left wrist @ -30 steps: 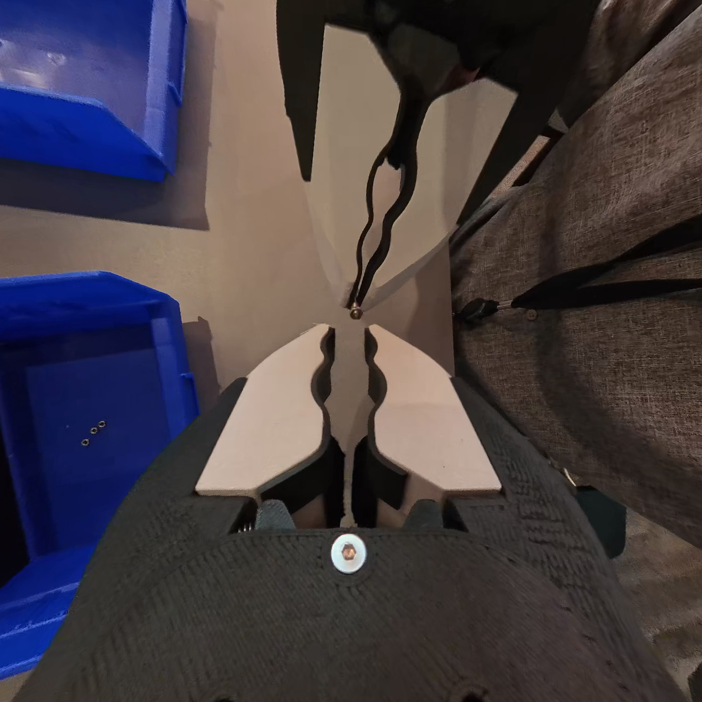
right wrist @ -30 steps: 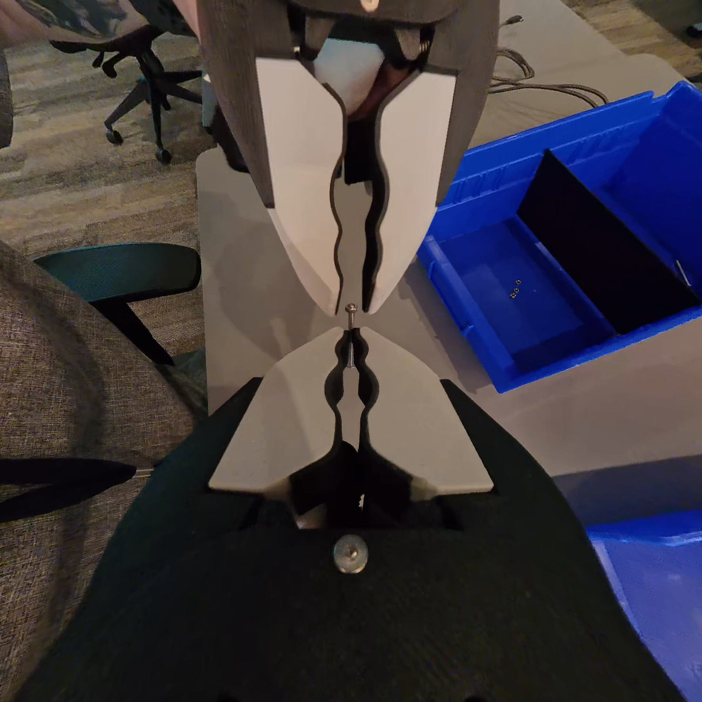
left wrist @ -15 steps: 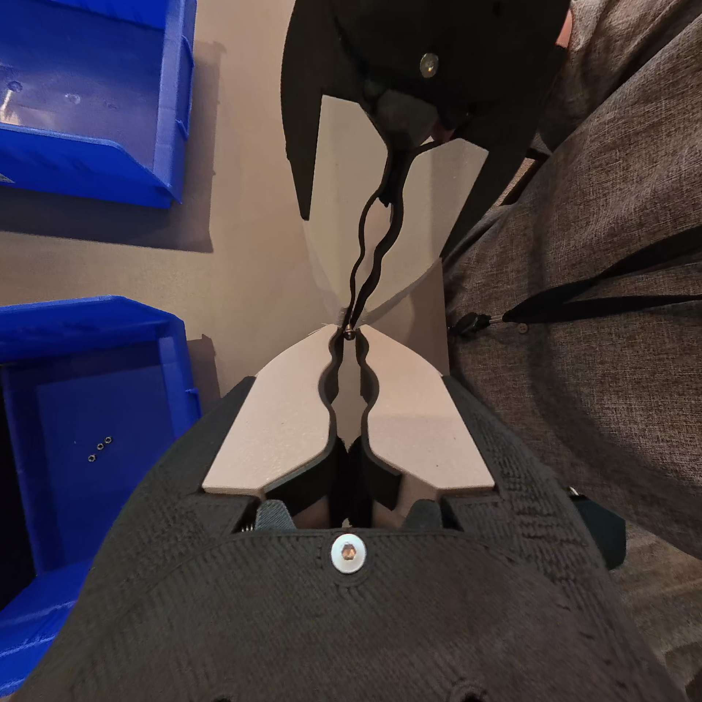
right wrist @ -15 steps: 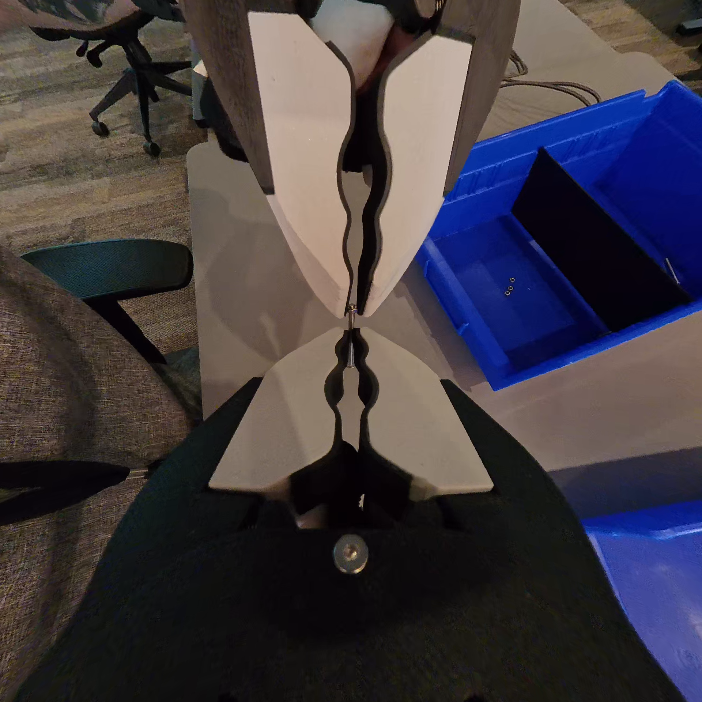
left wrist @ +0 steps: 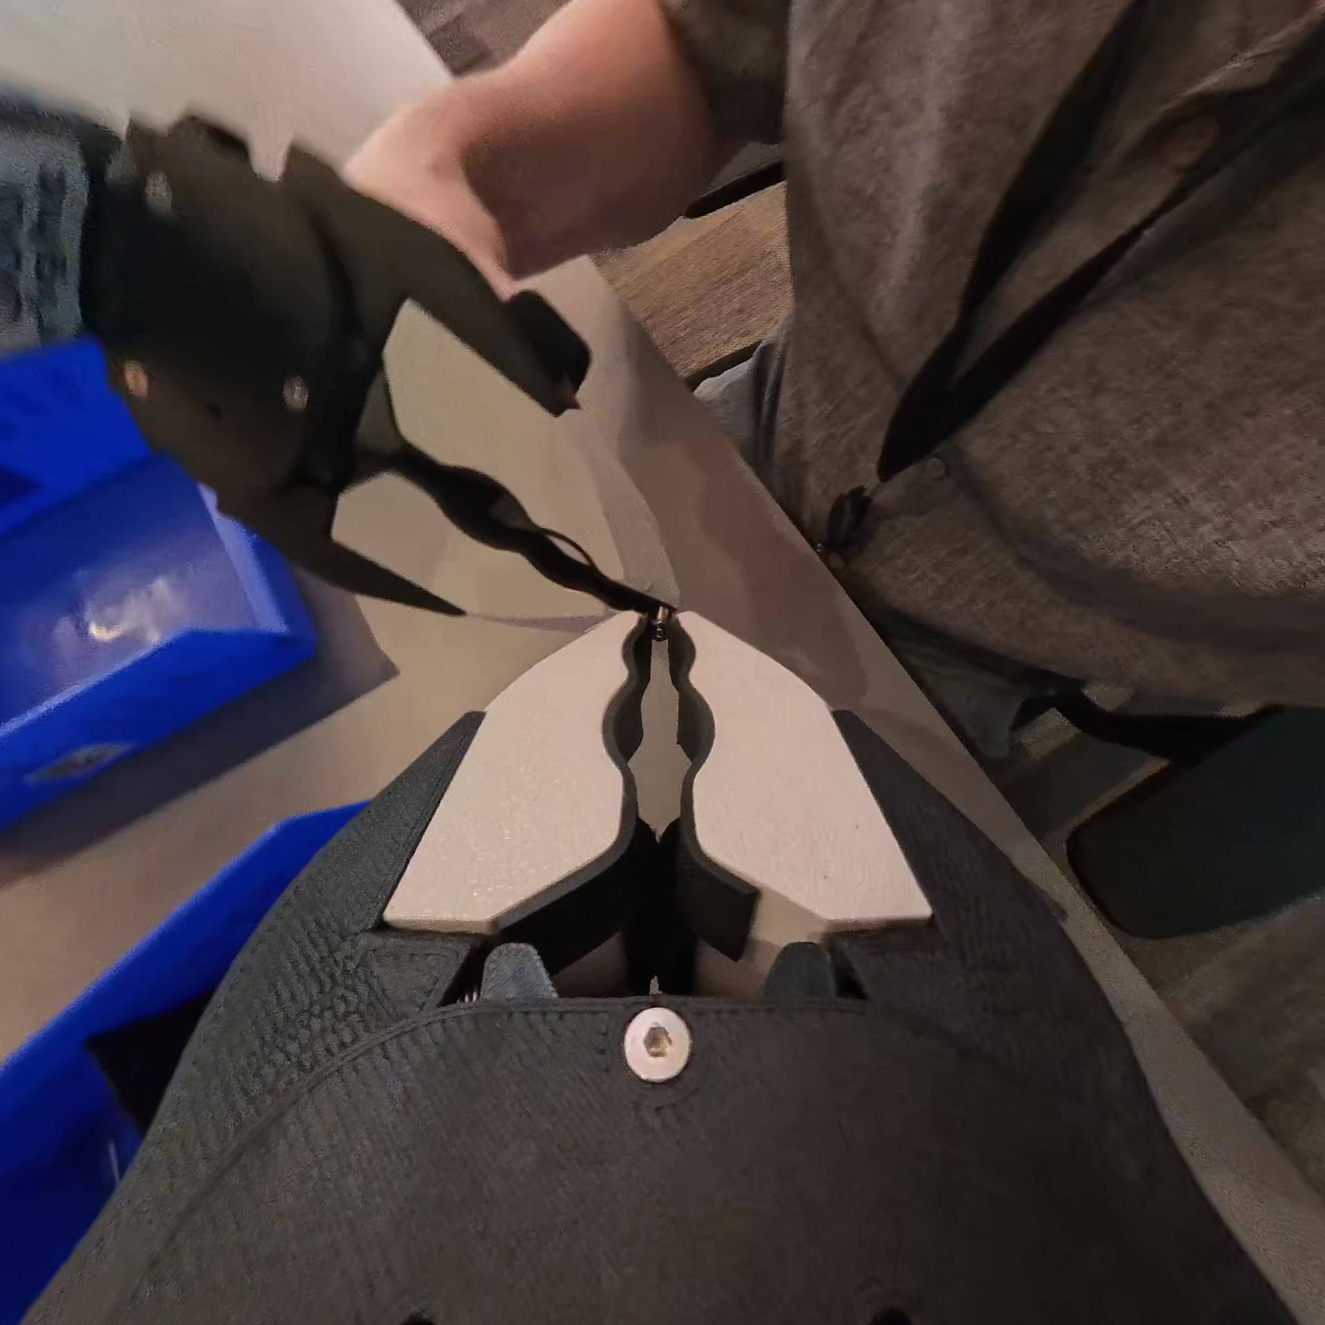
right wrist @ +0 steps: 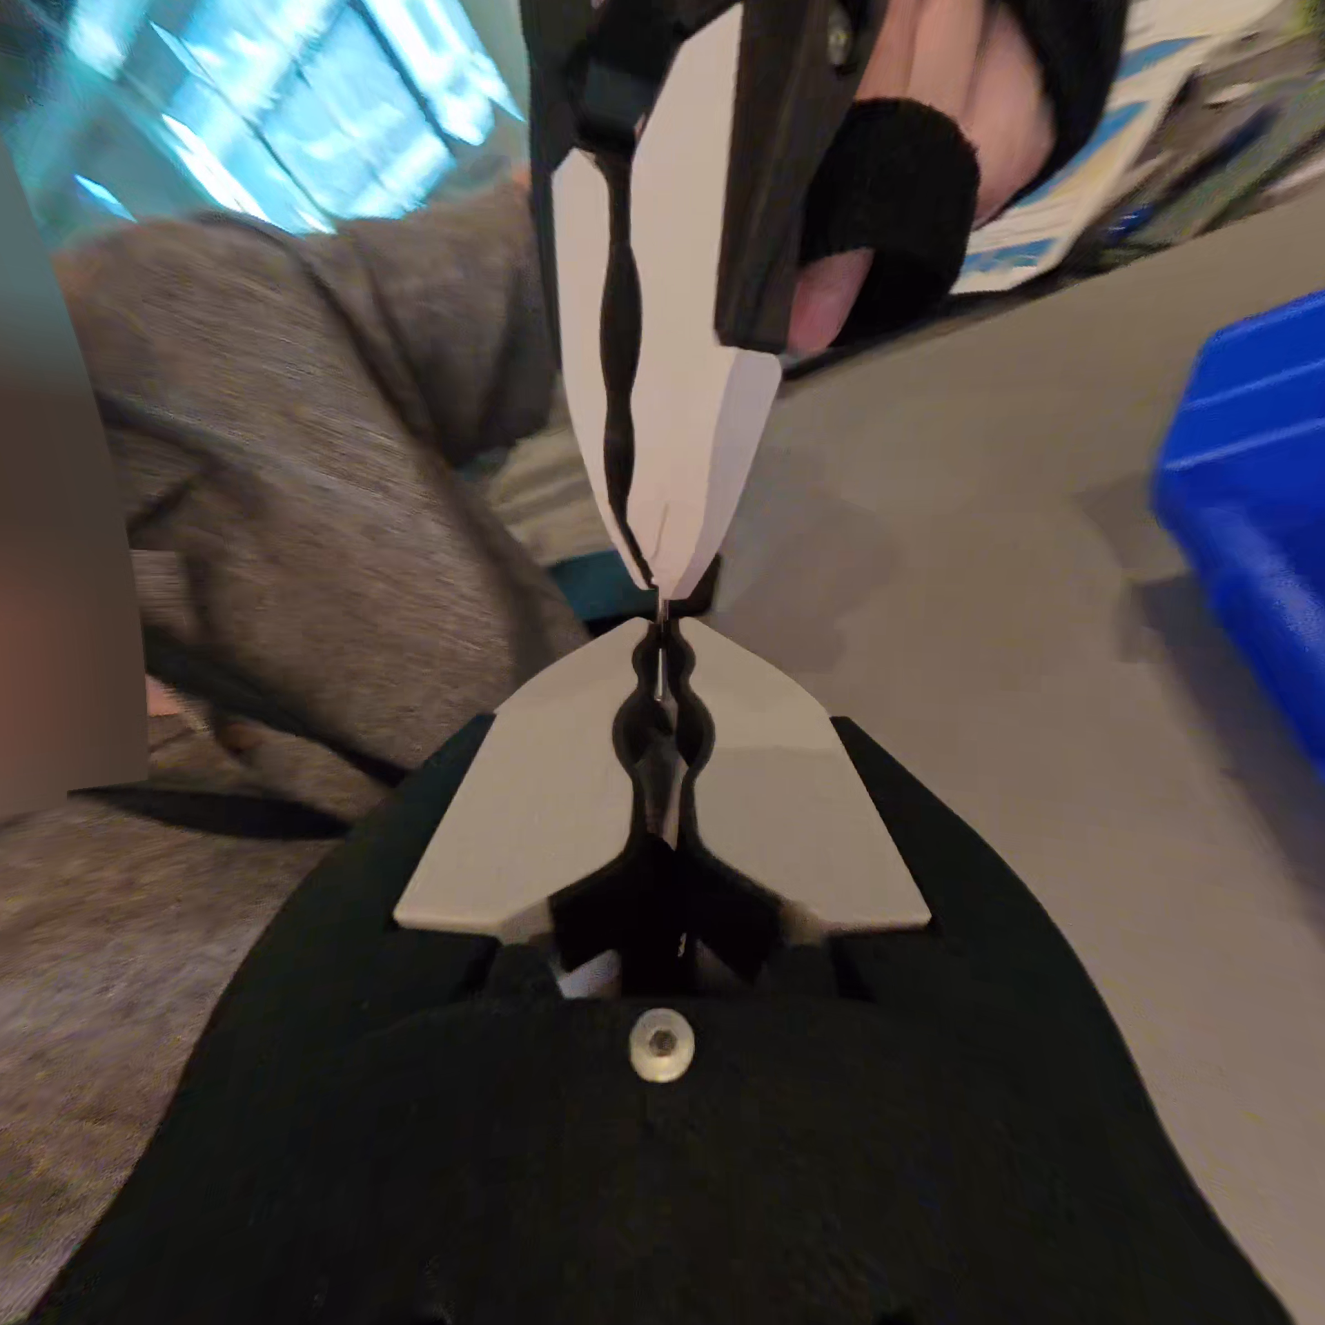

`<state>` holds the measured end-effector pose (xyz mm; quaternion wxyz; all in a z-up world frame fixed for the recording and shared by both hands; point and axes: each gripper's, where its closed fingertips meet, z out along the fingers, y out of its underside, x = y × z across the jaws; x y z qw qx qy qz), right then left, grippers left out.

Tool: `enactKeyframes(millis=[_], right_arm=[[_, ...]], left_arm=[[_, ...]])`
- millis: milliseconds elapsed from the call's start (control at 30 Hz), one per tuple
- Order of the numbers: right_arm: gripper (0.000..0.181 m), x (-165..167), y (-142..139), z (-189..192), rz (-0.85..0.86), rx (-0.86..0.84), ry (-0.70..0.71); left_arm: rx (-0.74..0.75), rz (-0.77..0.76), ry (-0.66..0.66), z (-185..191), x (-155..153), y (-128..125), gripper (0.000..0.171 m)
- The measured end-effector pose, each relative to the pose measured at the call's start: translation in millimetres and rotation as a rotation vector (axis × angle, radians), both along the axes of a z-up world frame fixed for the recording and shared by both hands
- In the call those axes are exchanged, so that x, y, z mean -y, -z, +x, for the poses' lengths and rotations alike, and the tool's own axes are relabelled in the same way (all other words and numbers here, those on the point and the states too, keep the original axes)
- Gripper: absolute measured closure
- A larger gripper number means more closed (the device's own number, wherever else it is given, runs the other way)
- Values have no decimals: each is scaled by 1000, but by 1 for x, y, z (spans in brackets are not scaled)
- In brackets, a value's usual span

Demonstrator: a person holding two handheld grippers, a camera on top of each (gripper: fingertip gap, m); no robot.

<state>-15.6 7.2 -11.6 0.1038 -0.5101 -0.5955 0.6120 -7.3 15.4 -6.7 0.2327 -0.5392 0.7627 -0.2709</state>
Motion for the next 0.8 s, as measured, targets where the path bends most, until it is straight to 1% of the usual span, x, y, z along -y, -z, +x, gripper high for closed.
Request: enactKeyframes(millis=[100, 167, 233, 333, 367, 400, 467, 500, 533, 600, 667, 733, 800], right_arm=[[180, 10, -13, 6, -219, -73, -141], [180, 11, -21, 11, -343, -115, -204], [180, 9, -21, 11, -383, -123, -208], [180, 4, -19, 10, -361, -115, -176], [180, 3, -19, 9, -344, -110, -162], [180, 0, -17, 7, -322, -106, -141], [180, -4, -14, 5, -257, -92, -90], [180, -7, -11, 3, -211, -79, -49], [180, -12, -5, 1, -137, -54, 5], [180, -24, 5, -3, 40, -5, 134], [179, -36, 11, -5, 211, 41, 254], [179, -46, 15, -6, 344, 85, 339], [179, -54, 20, -6, 456, 131, 403]], left_arm=[[71, 24, 88, 6, 7, -12, 167], [123, 58, 112, 10, 7, -17, 167], [140, 69, 105, 10, 4, -16, 166], [146, 29, 49, 9, -1, -16, 166], [149, 20, 34, 8, -2, -17, 163], [153, 10, 11, 7, -4, -19, 155], [157, -5, -35, 4, -8, -24, 148], [156, -8, -71, 3, -12, -25, 142], [149, -16, -113, 0, -16, -25, 141], [129, -37, -203, -5, -26, -23, 142], [72, -52, -311, -12, -37, -15, 145], [6, -99, -409, -17, -44, -6, 149], [-28, -126, -502, -19, -52, 0, 157]])
